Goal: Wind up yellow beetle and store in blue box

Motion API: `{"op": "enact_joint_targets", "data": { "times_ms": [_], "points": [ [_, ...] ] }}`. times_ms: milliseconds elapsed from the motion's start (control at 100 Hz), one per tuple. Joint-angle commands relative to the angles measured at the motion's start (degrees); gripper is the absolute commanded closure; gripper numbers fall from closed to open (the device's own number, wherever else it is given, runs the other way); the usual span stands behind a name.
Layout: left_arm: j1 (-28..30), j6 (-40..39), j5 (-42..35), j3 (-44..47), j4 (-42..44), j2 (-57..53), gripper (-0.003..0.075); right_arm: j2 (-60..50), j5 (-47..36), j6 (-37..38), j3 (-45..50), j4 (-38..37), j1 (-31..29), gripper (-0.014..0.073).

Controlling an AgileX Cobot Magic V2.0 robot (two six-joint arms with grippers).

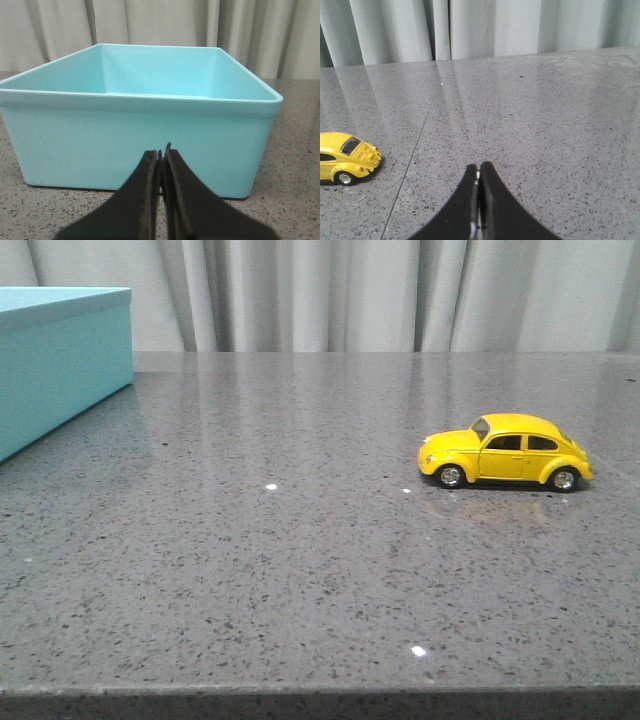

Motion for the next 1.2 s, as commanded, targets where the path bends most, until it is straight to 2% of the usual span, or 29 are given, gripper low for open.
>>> {"op": "enact_joint_targets", "data": {
  "times_ms": [0, 330, 560, 730, 910, 1010, 1120, 1190],
  "points": [
    [-0.5, -0.4, -4.6, 2.5, -0.1, -1.7, 0.0741, -1.2, -4.2, -0.1, -1.1, -0.7, -0.2, 0.0661],
    [-0.5, -0.4, -6.1, 2.5, -0.1, -1.7, 0.0741, -1.2, -4.3, -0.1, -1.1, -0.7, -0.2, 0.0661],
    [-0.5, -0.4, -13.9, 2.1, -0.6, -1.7, 0.0741, -1.2, -6.7, -0.1, -1.9, -0.7, -0.2, 0.0660],
    [-0.5, -0.4, -7.5, -3.5, -1.1, -0.5, 0.0741, -0.3, 1.6, -0.1, -7.9, -0.7, -0.2, 0.0660],
    [-0.5, -0.4, -1.1, -10.9, -1.1, 4.3, 0.0736, 4.1, 16.1, -0.1, -17.4, -0.7, -0.2, 0.0648],
    [-0.5, -0.4, 0.9, -15.1, -1.1, 7.6, 0.0656, 6.9, 19.4, -0.1, -20.7, -0.7, -0.2, 0.0558],
    [-0.5, -0.4, 1.3, -18.8, -1.1, 11.4, 0.0479, 10.0, 19.9, -0.1, -23.3, -0.7, -0.2, 0.0436],
    [-0.5, -0.4, 1.3, -21.0, -1.1, 13.9, 0.0391, 12.2, 20.9, -0.1, -24.9, 0.0, -0.2, 0.0414]
  ]
}}
